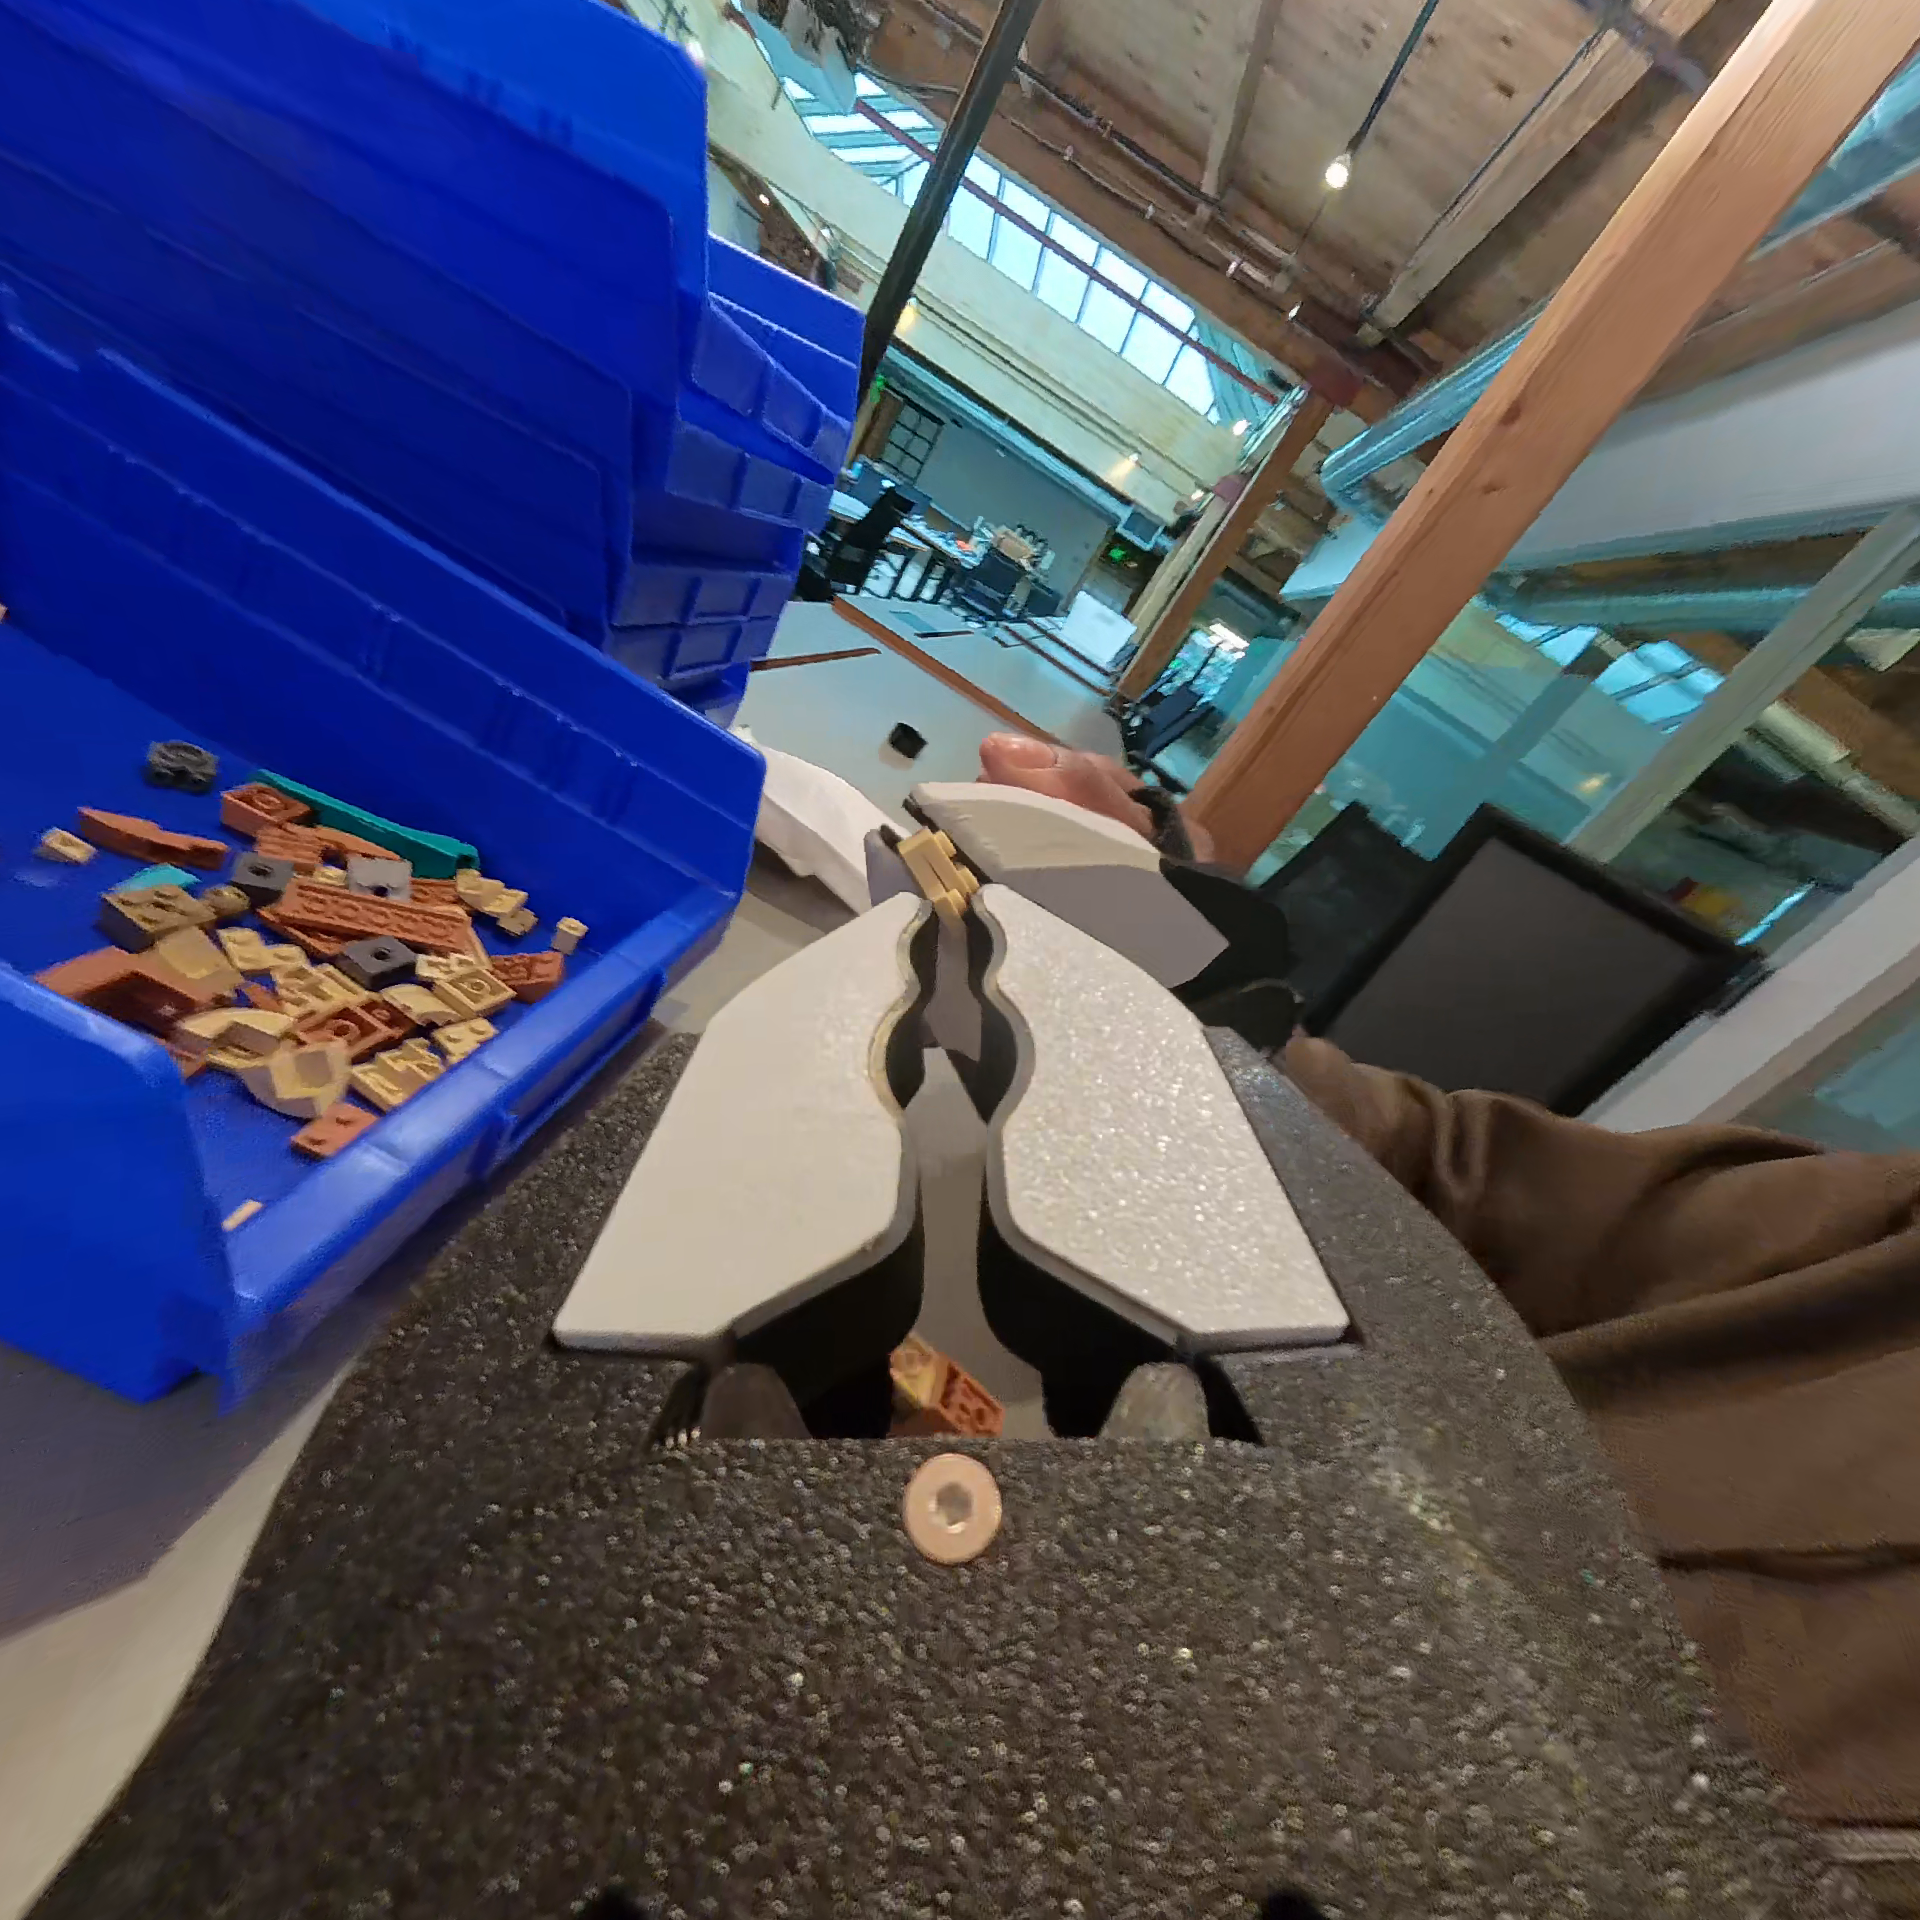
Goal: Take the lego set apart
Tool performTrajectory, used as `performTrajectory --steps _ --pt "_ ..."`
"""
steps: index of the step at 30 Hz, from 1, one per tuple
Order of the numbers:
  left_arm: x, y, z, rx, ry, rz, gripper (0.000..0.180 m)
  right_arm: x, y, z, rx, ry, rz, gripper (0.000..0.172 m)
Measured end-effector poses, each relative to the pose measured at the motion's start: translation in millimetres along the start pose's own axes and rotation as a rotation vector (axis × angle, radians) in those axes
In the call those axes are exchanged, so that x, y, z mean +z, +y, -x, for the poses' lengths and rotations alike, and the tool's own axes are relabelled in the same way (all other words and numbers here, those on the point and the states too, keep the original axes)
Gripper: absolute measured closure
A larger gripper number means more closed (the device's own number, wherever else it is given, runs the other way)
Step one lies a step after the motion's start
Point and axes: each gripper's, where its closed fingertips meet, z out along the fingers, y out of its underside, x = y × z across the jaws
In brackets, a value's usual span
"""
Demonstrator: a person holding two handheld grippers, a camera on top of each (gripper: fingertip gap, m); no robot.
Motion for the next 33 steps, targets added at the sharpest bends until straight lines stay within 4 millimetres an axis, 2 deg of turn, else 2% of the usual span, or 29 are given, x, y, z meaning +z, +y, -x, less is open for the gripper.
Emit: performTrajectory --steps 5,8,13,15,16,19,21,22,24,27,28,33 --pt "-1 3 1 0.327 -0.129 0.086 0.176 -3 -1 1 0.005 -0.038 -0.028 0.166" --pt "-7 0 16 0.532 -0.286 0.136 0.177 -8 -8 1 0.037 -0.079 -0.084 0.167" --pt "-16 -8 20 0.557 -0.301 0.131 0.177 -4 -3 0 0.096 -0.078 -0.044 0.167" --pt "-17 -7 25 0.546 -0.310 0.149 0.177 4 10 4 0.176 -0.113 0.026 0.167" --pt "-18 -6 28 0.547 -0.323 0.152 0.177 11 23 9 0.225 -0.142 0.101 0.167" --pt "-19 -5 36 0.553 -0.353 0.164 0.176 27 77 47 0.417 -0.306 0.426 0.163" --pt "-20 -7 37 0.555 -0.360 0.159 0.176 28 86 66 0.561 -0.394 0.479 0.152" --pt "-21 -8 36 0.555 -0.354 0.154 0.176 26 84 68 0.594 -0.412 0.456 0.149" --pt "-22 -10 32 0.546 -0.330 0.141 0.176 24 76 59 0.565 -0.391 0.370 0.146" --pt "-21 -8 27 0.503 -0.265 0.140 0.176 17 45 42 0.436 -0.356 0.163 0.145" --pt "-21 -8 27 0.487 -0.255 0.136 0.176 16 40 38 0.405 -0.336 0.141 0.145" --pt "-22 -10 28 0.482 -0.262 0.124 0.176 19 40 27 0.385 -0.258 0.160 0.151"
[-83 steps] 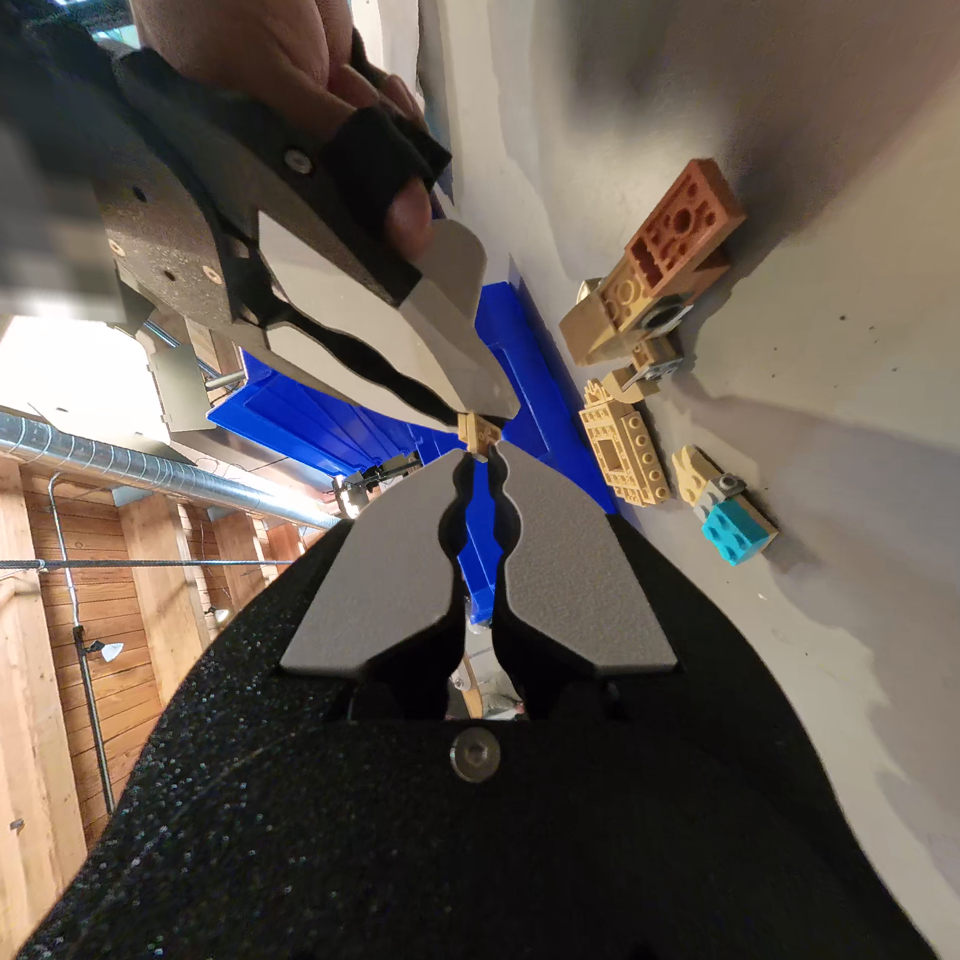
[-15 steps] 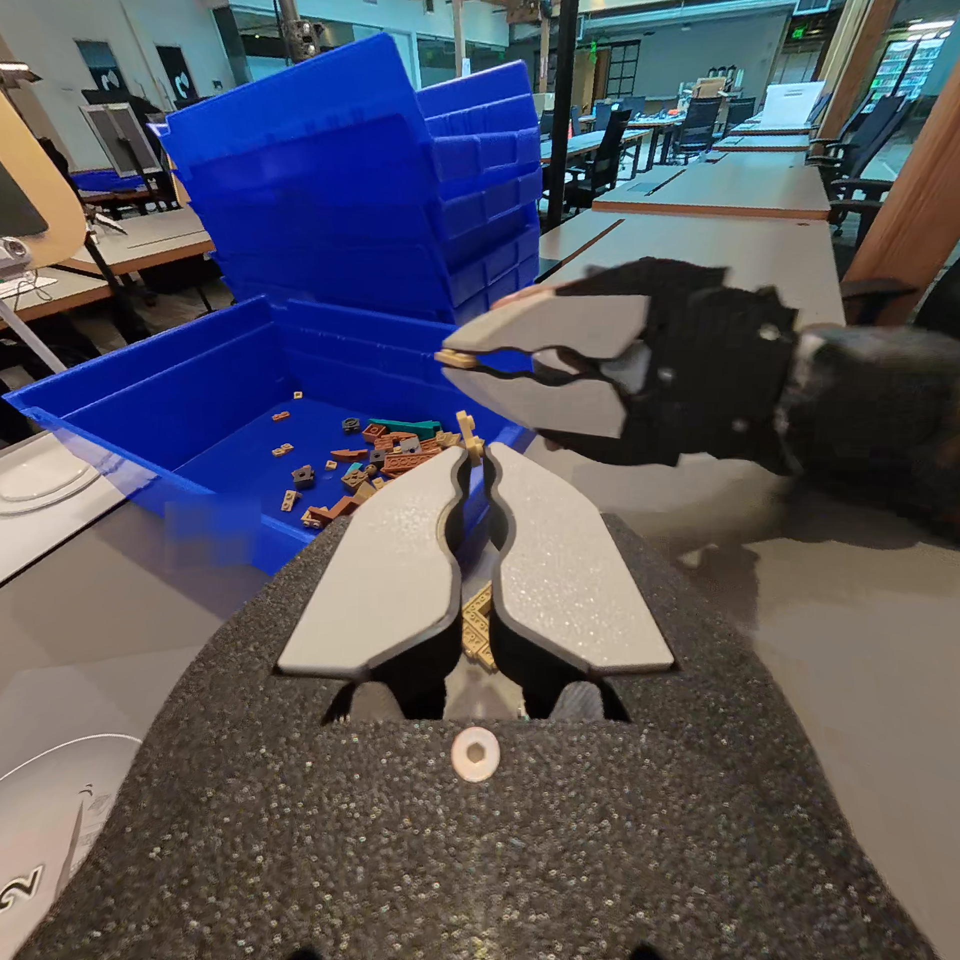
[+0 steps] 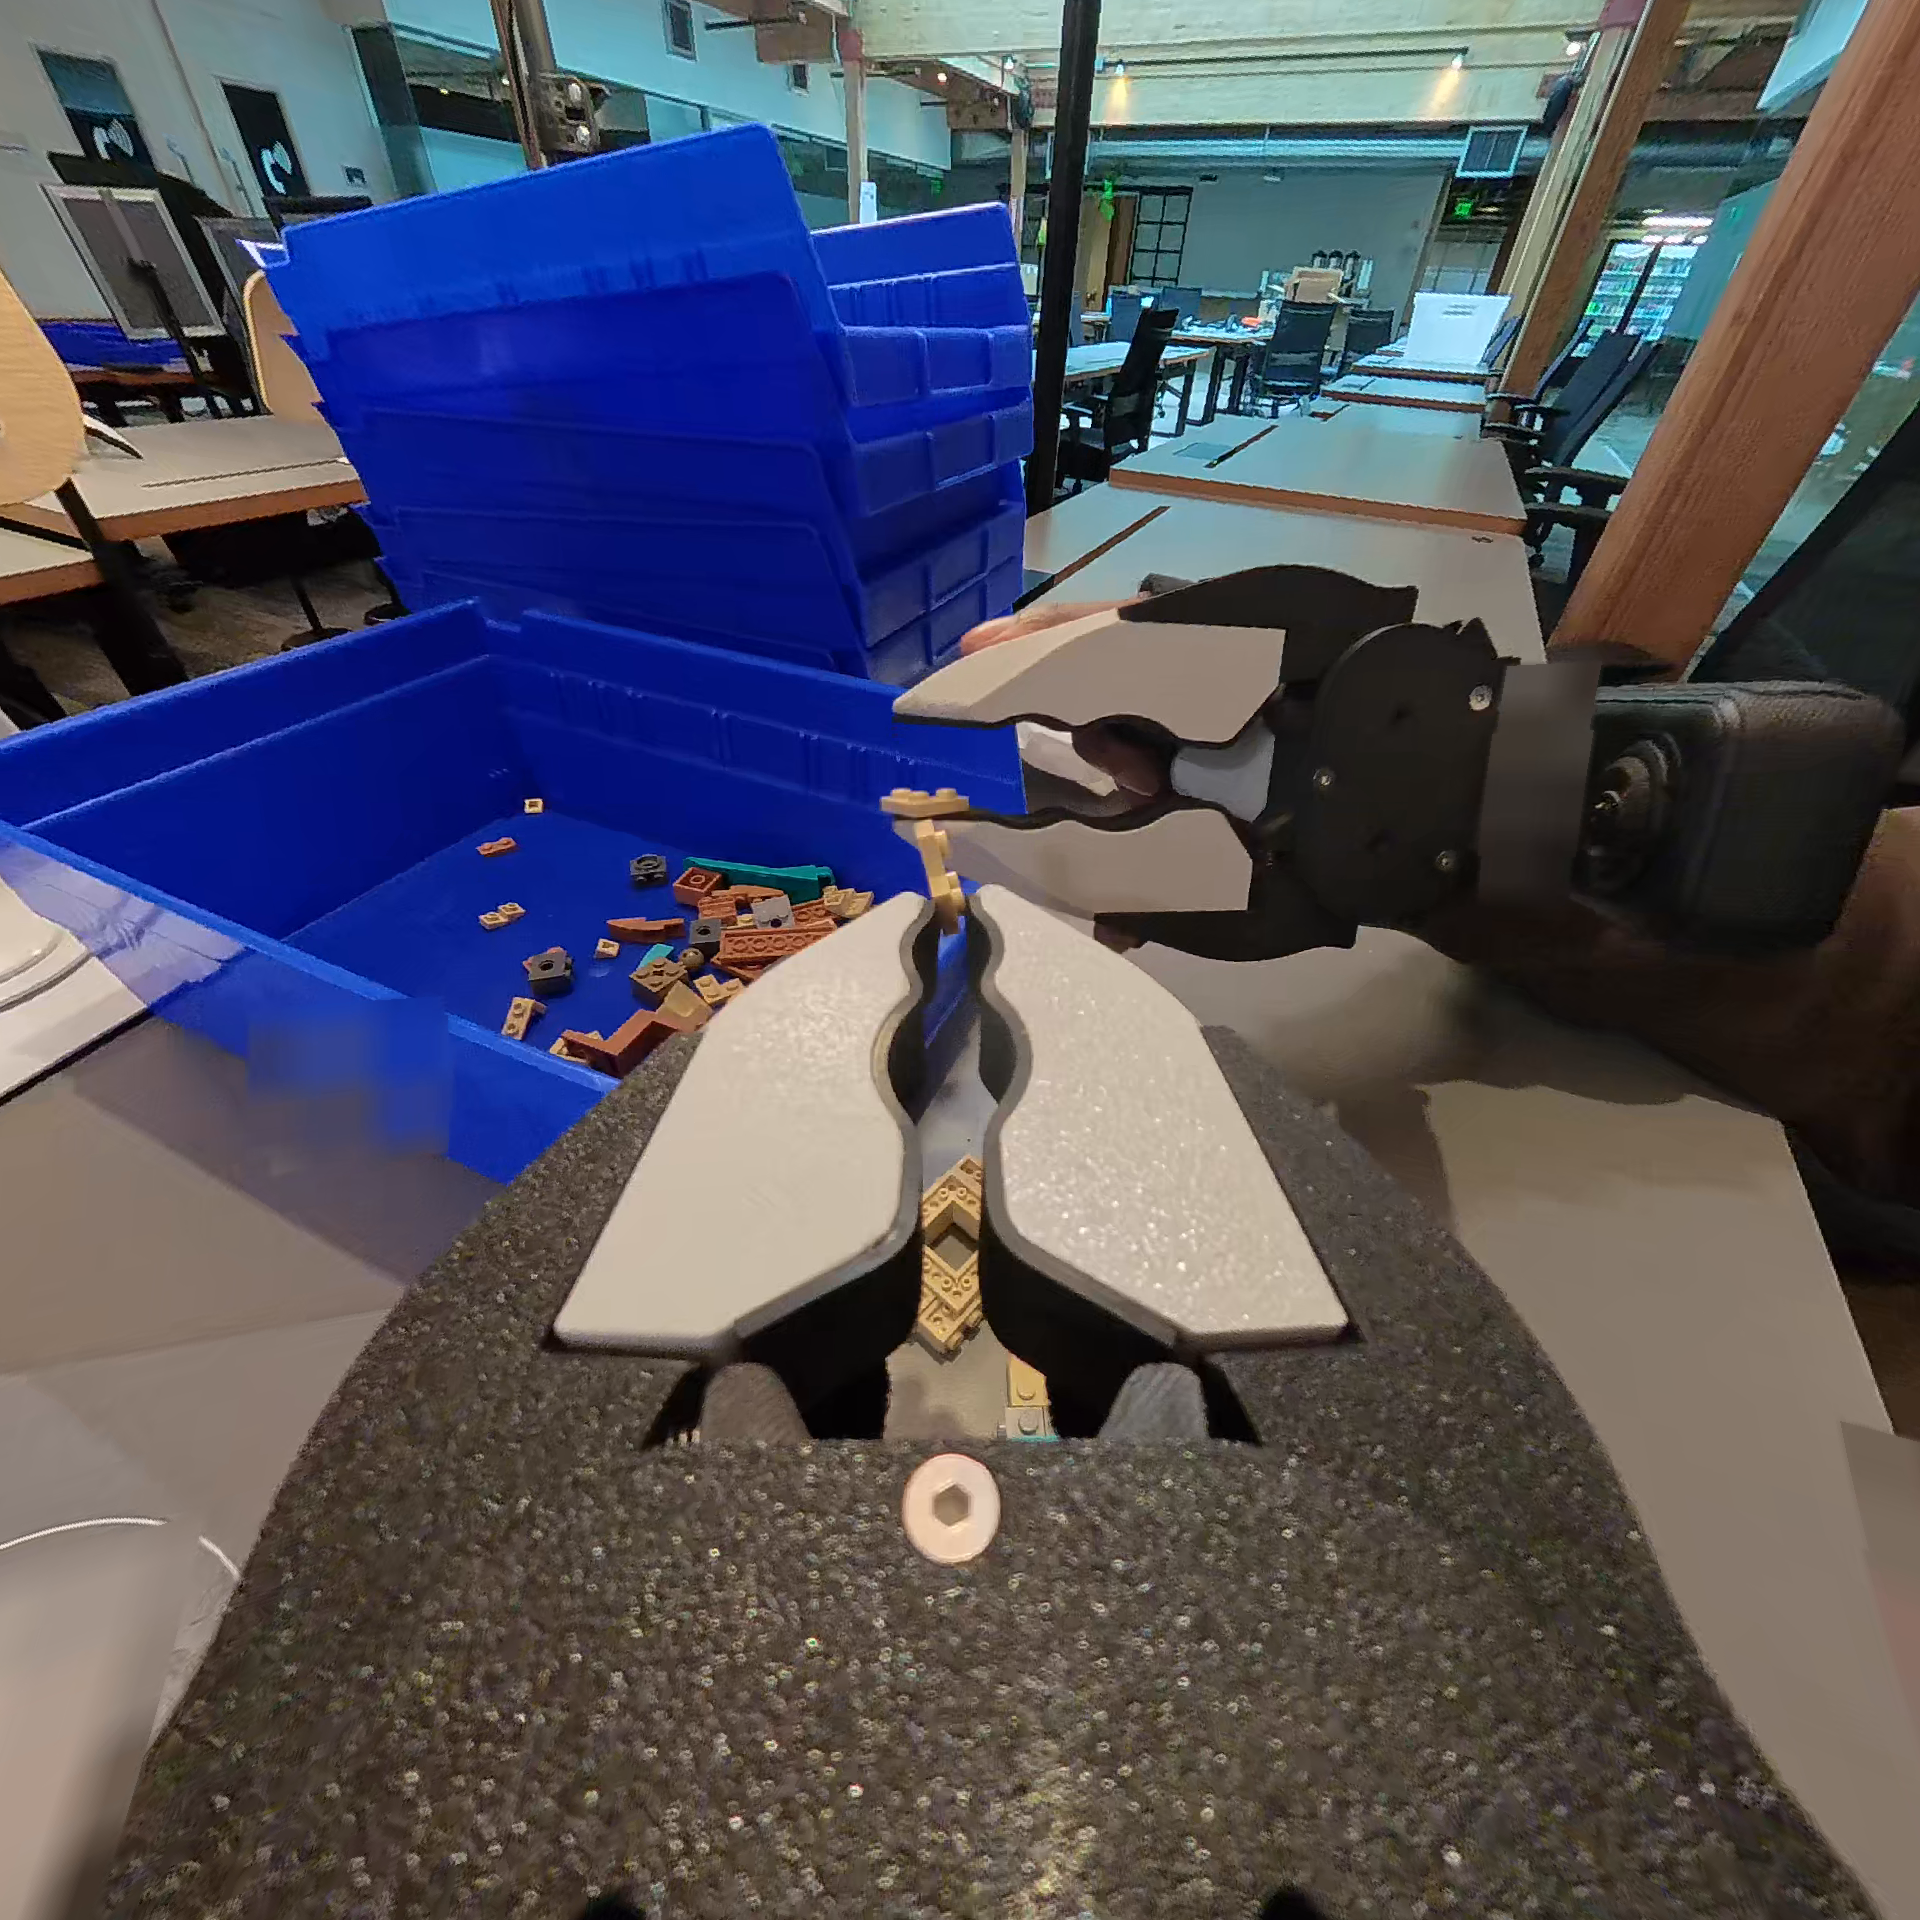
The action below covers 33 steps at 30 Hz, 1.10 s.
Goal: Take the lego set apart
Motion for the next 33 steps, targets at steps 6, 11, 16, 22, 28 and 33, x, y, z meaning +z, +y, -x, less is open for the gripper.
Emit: performTrajectory --steps 6,11,16,22,28,33 --pt "4 3 -5 0.017 0.014 0.015 0.176 4 7 -2 0.009 0.019 0.021 0.150" --pt "17 8 -4 0.154 -0.042 0.082 0.176 10 9 -6 -0.110 0.089 0.078 0.147" --pt "42 6 -4 0.239 -0.052 0.141 0.176 16 10 0 -0.192 0.092 0.097 0.145" --pt "57 2 6 0.153 0.003 0.174 0.176 17 14 -4 -0.177 0.104 0.101 0.143" --pt "63 5 13 0.021 0.076 0.195 0.176 18 18 -10 -0.146 0.115 0.114 0.138" --pt "68 12 20 0.044 0.065 0.311 0.176 21 20 -7 -0.174 0.107 0.132 0.132"
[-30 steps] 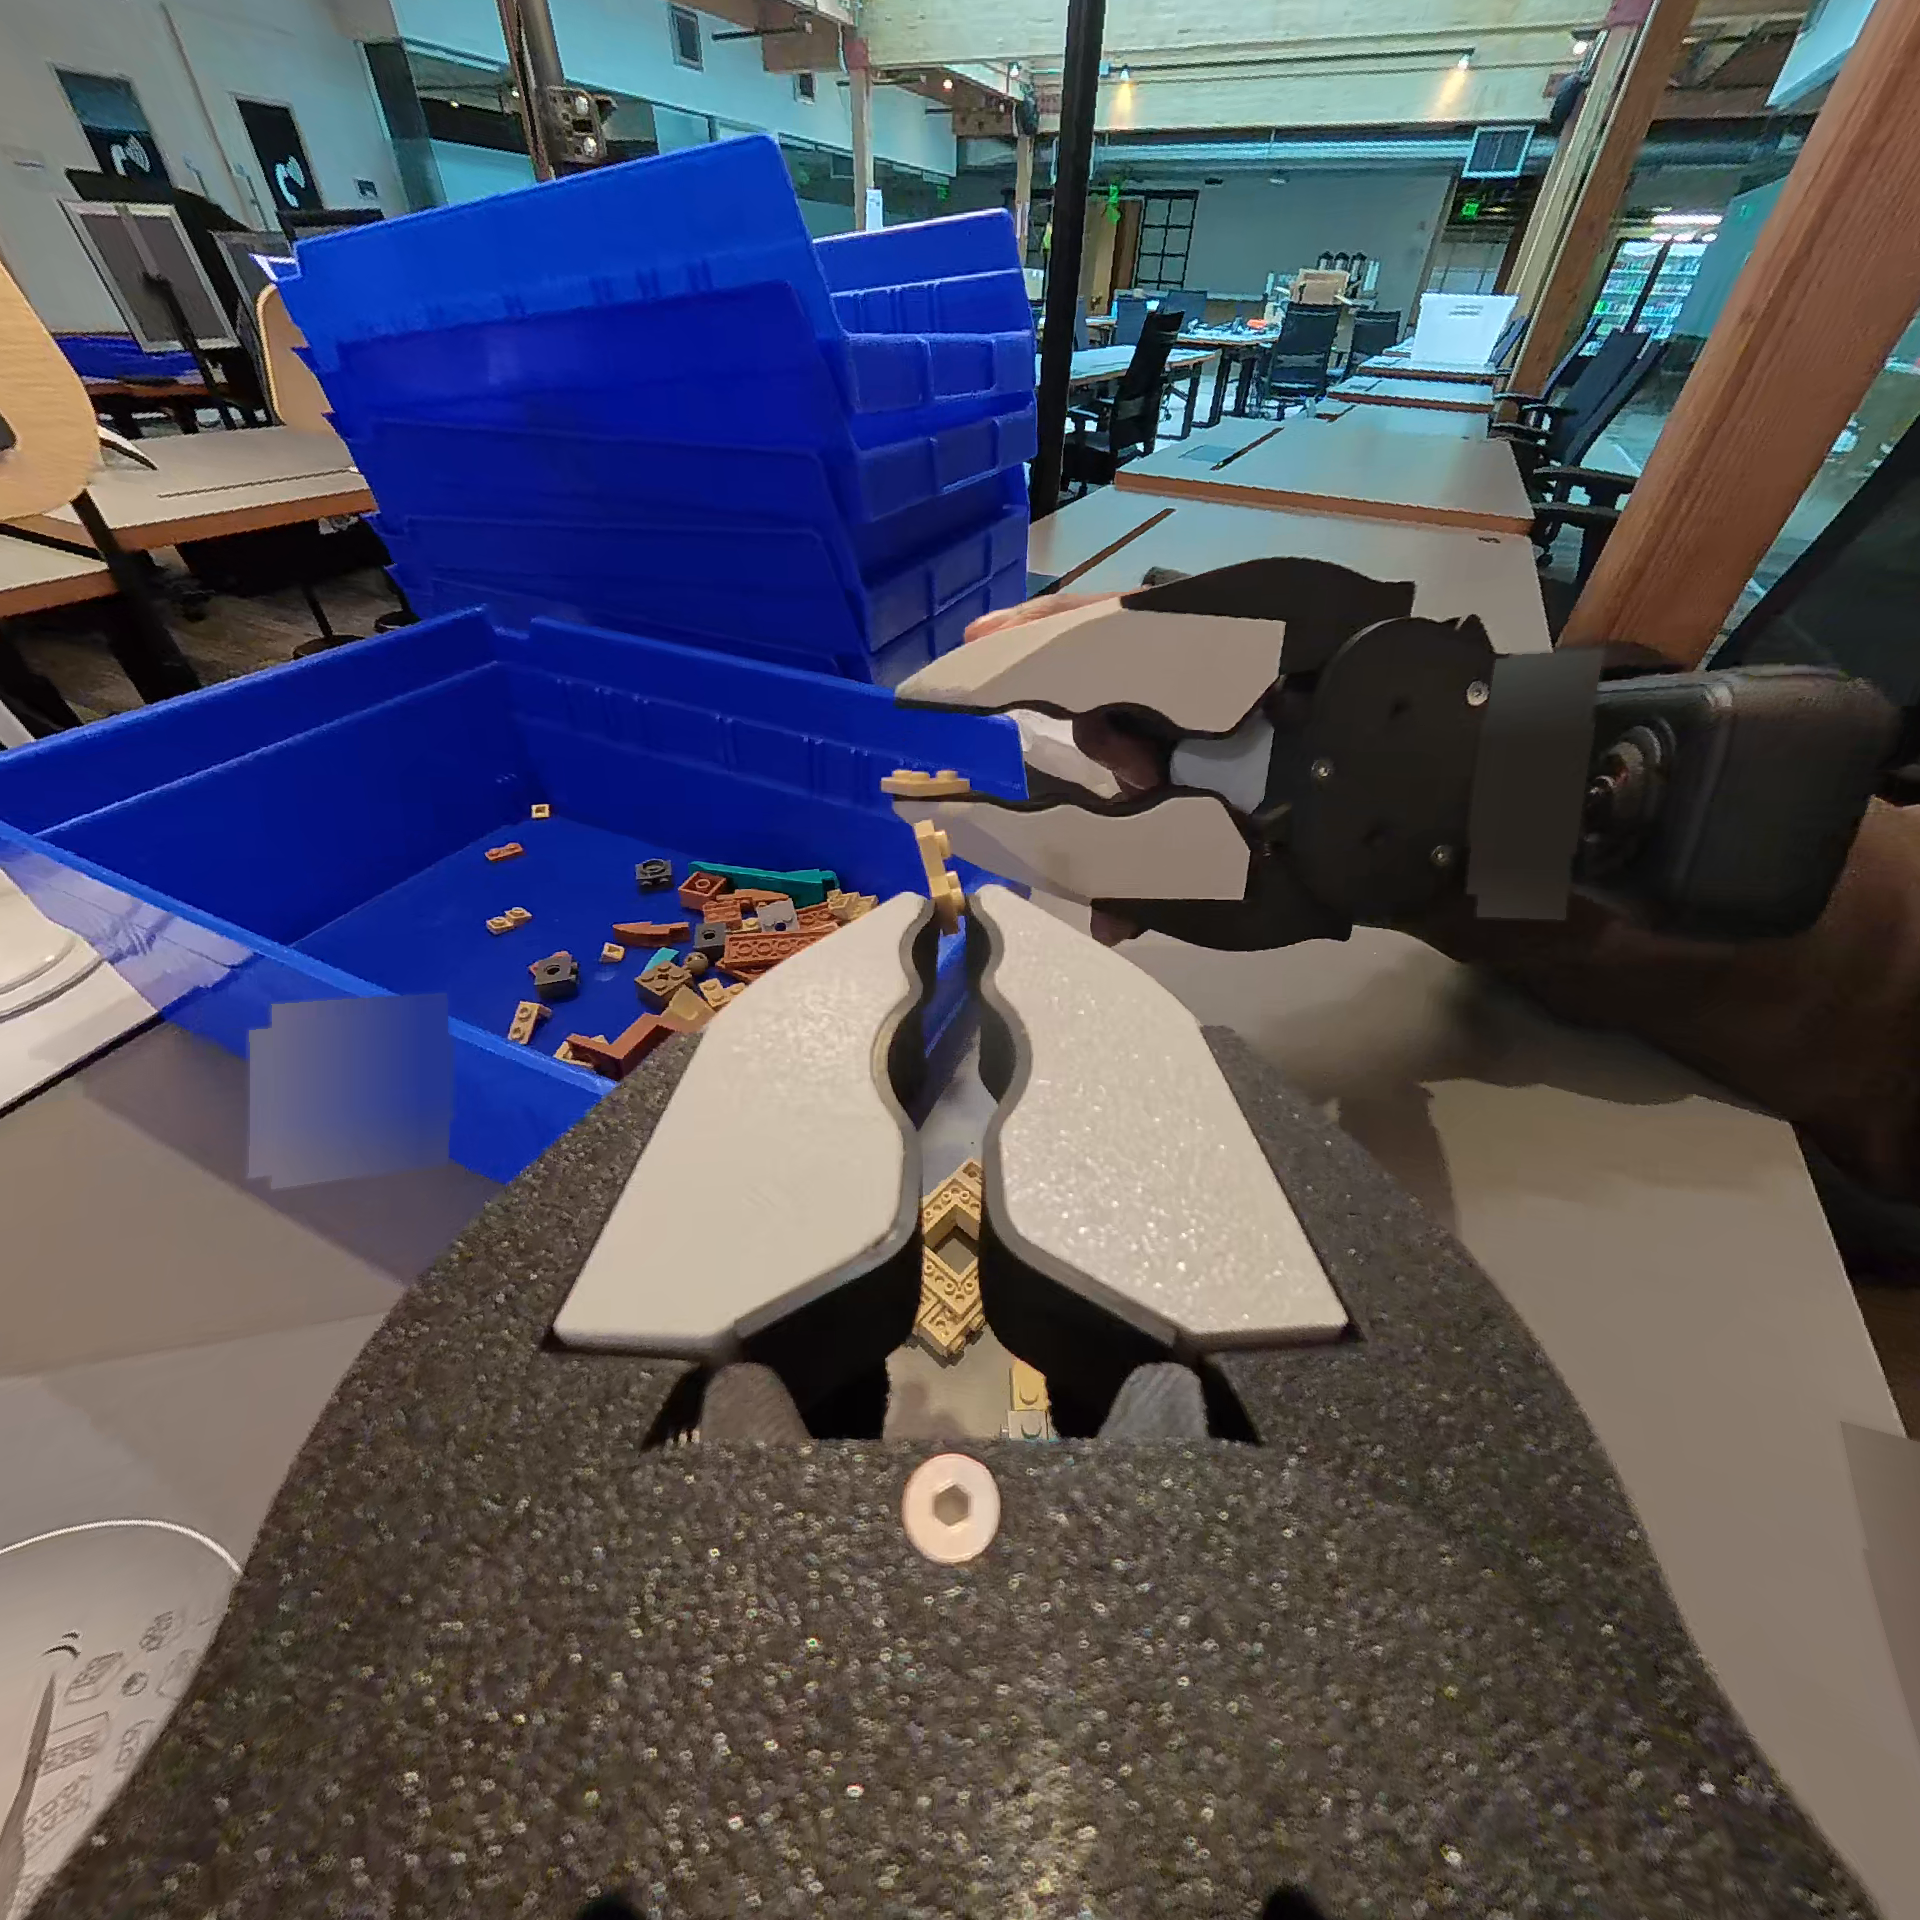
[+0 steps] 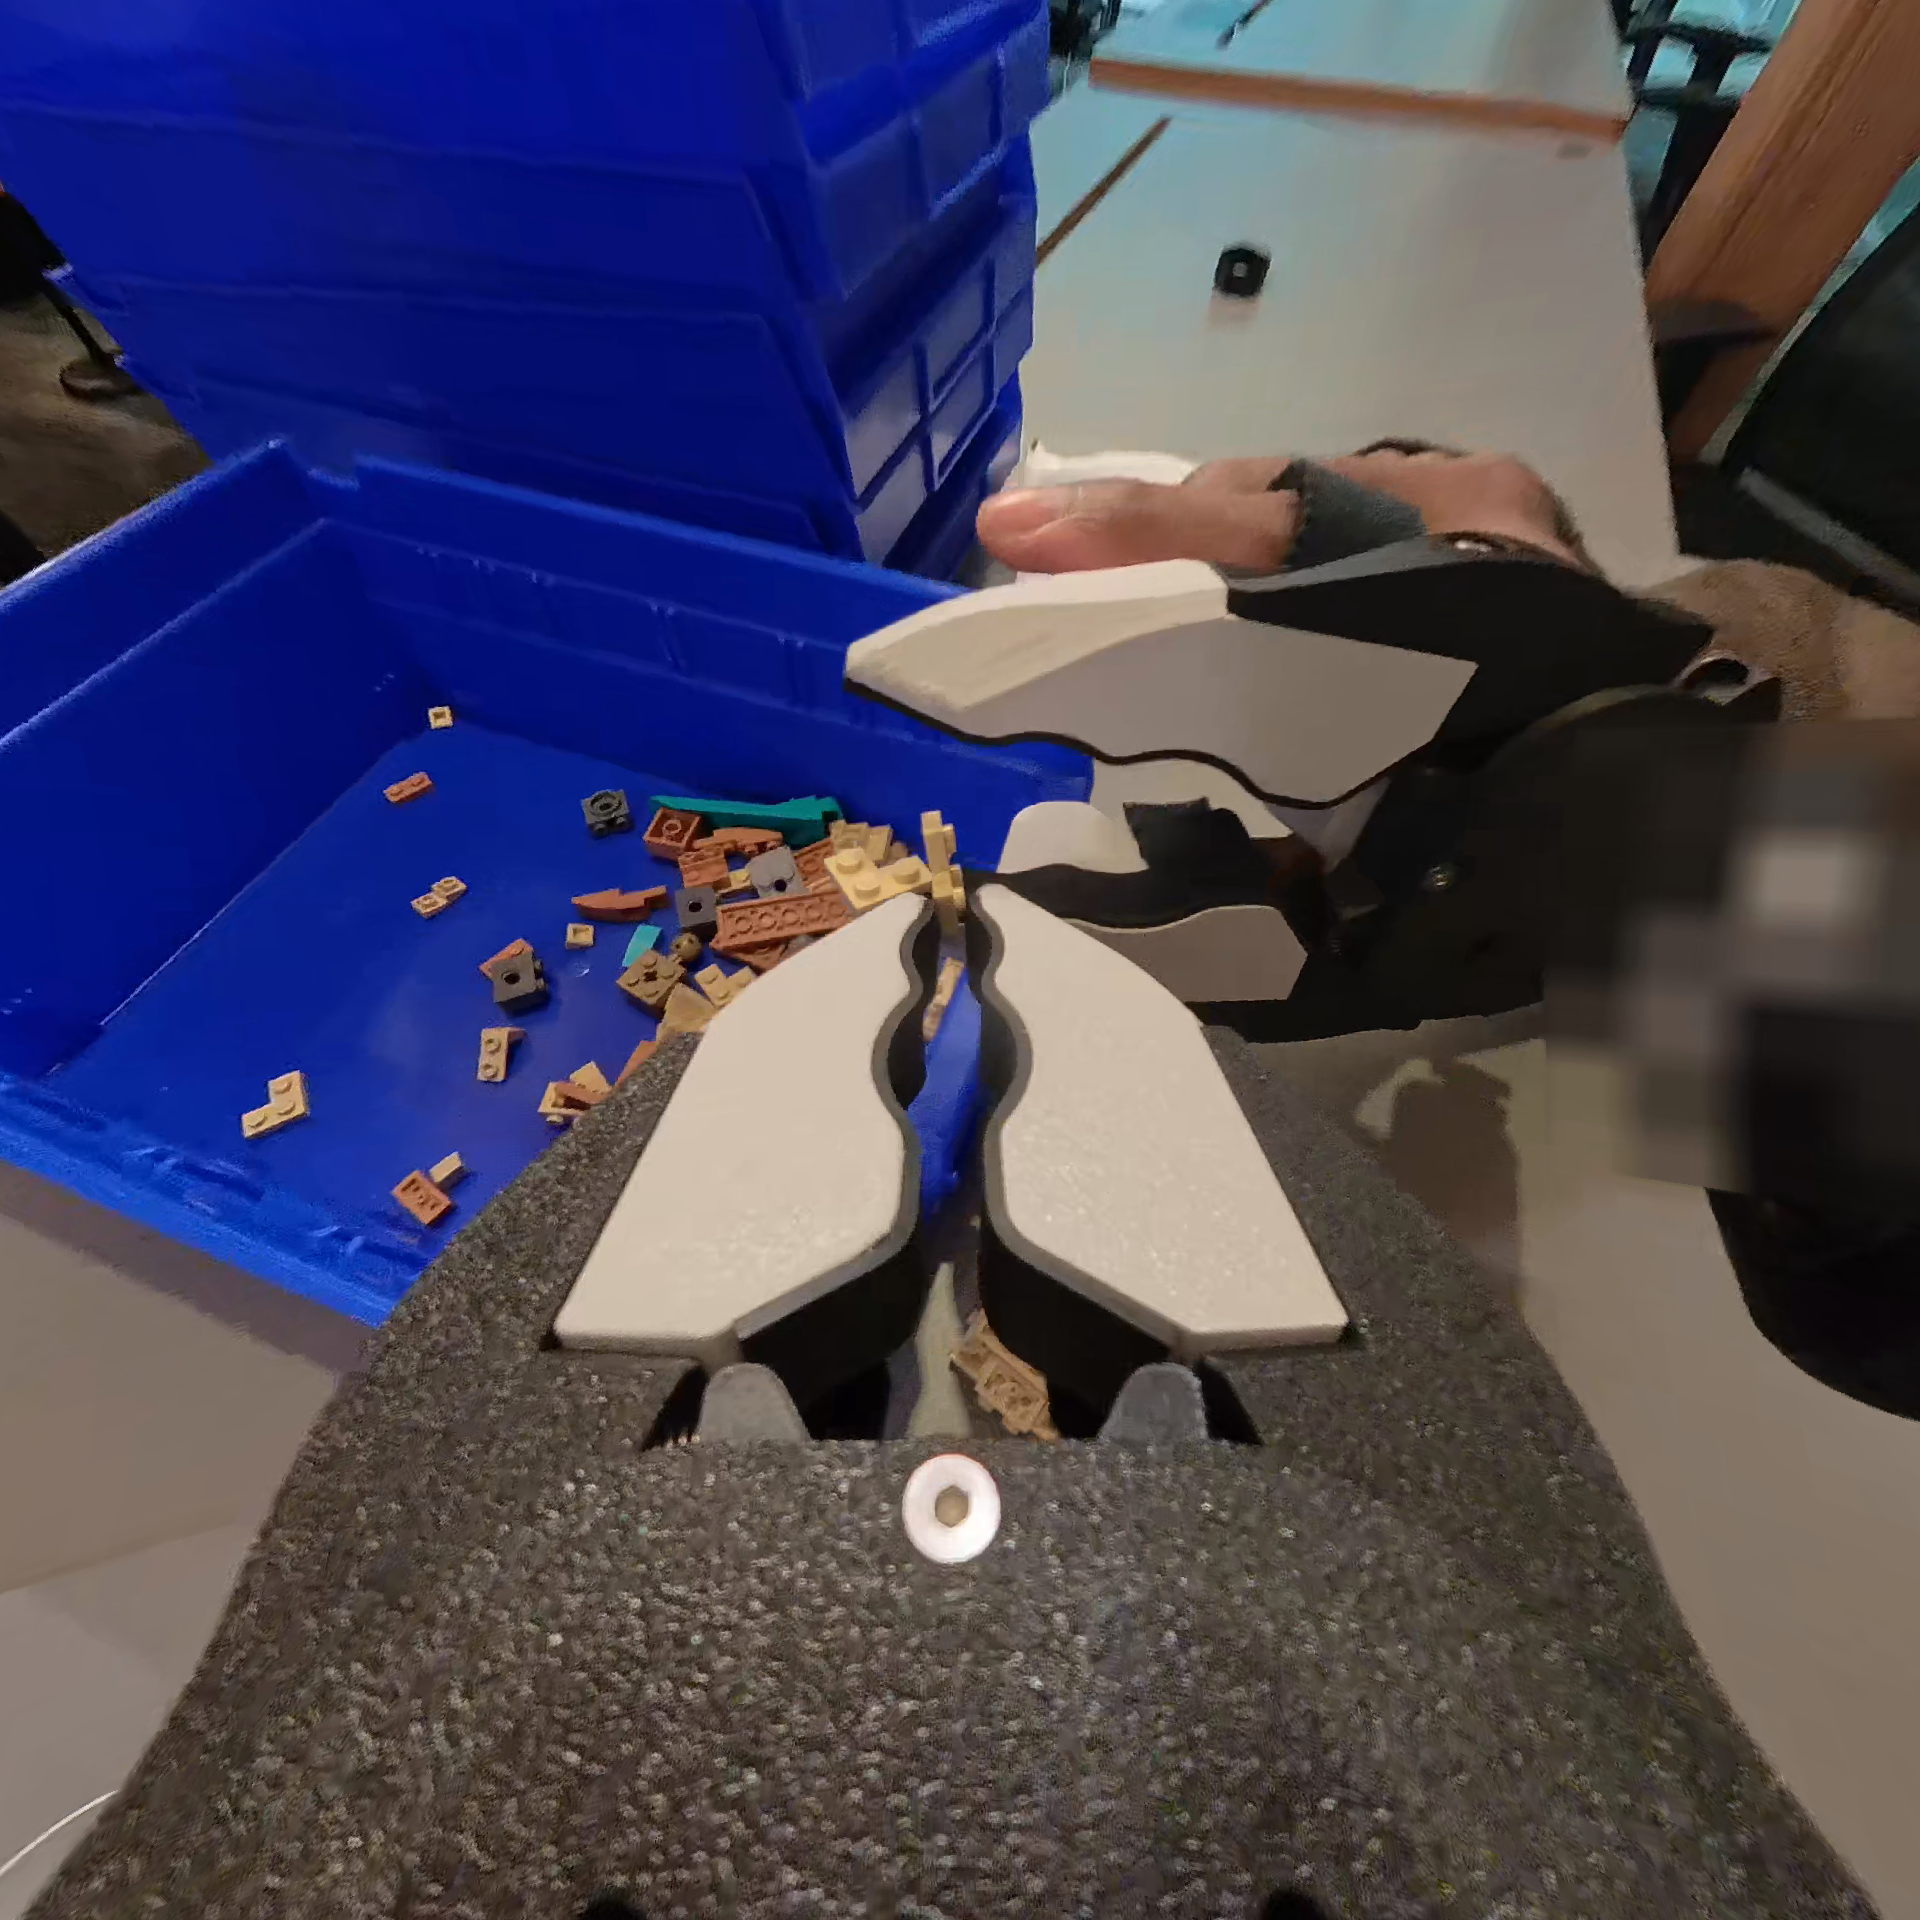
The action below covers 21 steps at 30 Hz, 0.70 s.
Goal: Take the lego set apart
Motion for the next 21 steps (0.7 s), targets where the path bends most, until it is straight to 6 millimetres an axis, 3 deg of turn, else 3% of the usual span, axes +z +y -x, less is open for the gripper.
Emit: performTrajectory --steps 5,13,21 --pt "8 0 39 0.028 -0.170 0.085 0.176 3 2 1 0.006 -0.002 0.001 0.134" --pt "-7 -5 16 -0.027 -0.011 -0.093 0.176 -2 2 6 0.032 -0.063 -0.063 0.133" --pt "-10 5 6 0.026 0.029 -0.030 0.176 -2 -12 11 0.025 -0.071 -0.102 0.138"
